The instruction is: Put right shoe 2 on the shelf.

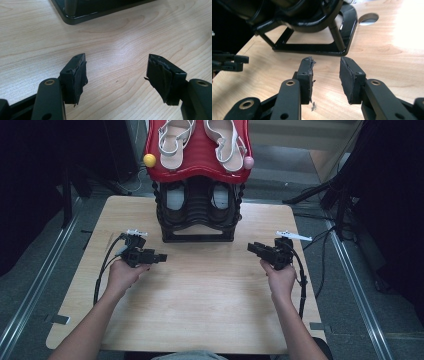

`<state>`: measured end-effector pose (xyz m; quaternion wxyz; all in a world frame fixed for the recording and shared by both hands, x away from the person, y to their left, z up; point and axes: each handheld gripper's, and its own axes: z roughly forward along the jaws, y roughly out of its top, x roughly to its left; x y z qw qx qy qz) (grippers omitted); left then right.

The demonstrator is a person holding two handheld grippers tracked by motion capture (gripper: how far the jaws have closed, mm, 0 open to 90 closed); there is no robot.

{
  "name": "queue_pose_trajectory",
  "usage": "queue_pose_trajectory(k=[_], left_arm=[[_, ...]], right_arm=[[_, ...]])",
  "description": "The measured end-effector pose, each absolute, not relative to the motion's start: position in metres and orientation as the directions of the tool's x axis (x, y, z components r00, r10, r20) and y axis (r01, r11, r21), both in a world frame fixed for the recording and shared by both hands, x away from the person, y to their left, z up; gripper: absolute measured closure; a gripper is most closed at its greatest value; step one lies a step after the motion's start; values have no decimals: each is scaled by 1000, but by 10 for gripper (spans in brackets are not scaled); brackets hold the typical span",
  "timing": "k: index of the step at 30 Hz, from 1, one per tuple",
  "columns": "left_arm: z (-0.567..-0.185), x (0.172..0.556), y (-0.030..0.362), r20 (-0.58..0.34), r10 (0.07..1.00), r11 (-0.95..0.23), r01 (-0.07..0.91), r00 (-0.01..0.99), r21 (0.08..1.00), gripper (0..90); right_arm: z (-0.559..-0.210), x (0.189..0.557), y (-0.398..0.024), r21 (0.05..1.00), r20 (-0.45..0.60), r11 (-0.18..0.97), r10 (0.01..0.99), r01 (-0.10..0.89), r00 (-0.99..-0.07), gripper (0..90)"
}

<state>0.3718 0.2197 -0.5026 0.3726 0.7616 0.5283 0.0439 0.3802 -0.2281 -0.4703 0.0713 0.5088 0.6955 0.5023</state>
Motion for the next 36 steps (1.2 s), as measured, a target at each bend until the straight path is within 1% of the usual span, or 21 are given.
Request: queue_pose_trajectory(k=[3,5,6,10,21,32,36], left_arm=[[-501,372,219,-321,834,-176,768,448,616,327],[-501,371,218,-324,832,-173,765,451,621,327],[-500,372,217,-323,828,-178,763,457,622,326],[-501,372,215,-324,827,-179,761,460,623,325],[-499,371,215,-347,815,-163,758,465,631,308],[-504,373,209,-322,826,-187,764,462,617,297],[-507,371,200,-279,830,-232,754,483,615,275]], right_arm=[[-475,376,-227,794,384,-13,786,607,-484,648],[-476,376,-228,794,391,-22,784,608,-482,649],[-481,377,-230,779,407,-28,783,626,-471,649],[-491,377,-231,759,414,-22,787,650,-457,650],[-496,380,-221,759,408,-1,780,652,-474,648],[-498,380,-221,751,414,8,773,660,-480,632],[-498,379,-219,749,404,19,778,662,-480,609]])
